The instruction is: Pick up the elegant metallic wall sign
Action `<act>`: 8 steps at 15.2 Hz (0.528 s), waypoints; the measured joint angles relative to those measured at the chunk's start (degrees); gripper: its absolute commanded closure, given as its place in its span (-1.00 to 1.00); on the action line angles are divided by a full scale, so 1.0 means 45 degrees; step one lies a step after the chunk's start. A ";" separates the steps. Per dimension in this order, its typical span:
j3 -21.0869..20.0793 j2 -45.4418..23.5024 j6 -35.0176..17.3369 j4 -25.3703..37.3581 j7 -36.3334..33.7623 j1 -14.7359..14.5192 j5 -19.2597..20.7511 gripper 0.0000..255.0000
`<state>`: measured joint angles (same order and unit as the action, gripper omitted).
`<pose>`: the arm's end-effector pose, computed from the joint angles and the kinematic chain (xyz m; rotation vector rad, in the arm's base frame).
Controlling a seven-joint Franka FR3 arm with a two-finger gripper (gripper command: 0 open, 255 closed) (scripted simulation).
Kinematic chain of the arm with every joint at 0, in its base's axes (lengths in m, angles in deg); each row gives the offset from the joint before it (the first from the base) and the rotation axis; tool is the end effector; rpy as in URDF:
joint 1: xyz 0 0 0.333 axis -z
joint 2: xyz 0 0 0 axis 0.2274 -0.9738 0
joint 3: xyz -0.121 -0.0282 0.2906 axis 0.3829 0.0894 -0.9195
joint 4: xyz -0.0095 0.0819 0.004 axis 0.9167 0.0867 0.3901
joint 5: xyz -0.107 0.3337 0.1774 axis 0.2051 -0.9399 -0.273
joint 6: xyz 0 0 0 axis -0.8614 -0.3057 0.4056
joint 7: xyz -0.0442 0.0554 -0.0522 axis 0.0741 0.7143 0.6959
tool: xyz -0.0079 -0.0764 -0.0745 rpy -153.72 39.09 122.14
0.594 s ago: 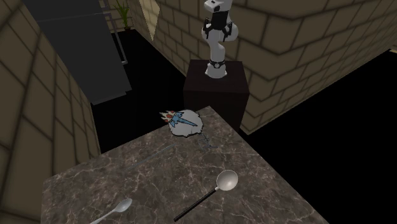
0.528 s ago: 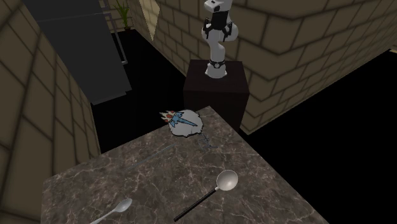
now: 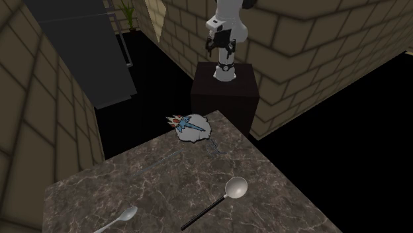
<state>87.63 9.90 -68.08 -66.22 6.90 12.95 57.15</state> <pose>0.3562 -0.0431 0.4767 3.0440 -0.0103 -0.2374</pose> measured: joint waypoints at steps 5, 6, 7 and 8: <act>0.0478 -0.2146 -0.2141 0.0340 0.0817 -0.0135 0.0001 -1.00; 0.0590 -0.2554 -0.2520 0.0446 0.1037 -0.0146 -0.0010 -1.00; 0.0660 -0.3066 -0.2970 0.0569 0.1195 -0.0192 -0.0064 -1.00; 0.0739 -0.3520 -0.3351 0.0711 0.1384 -0.0220 -0.0112 -1.00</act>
<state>90.96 -5.93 -83.16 -63.02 13.13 11.96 56.64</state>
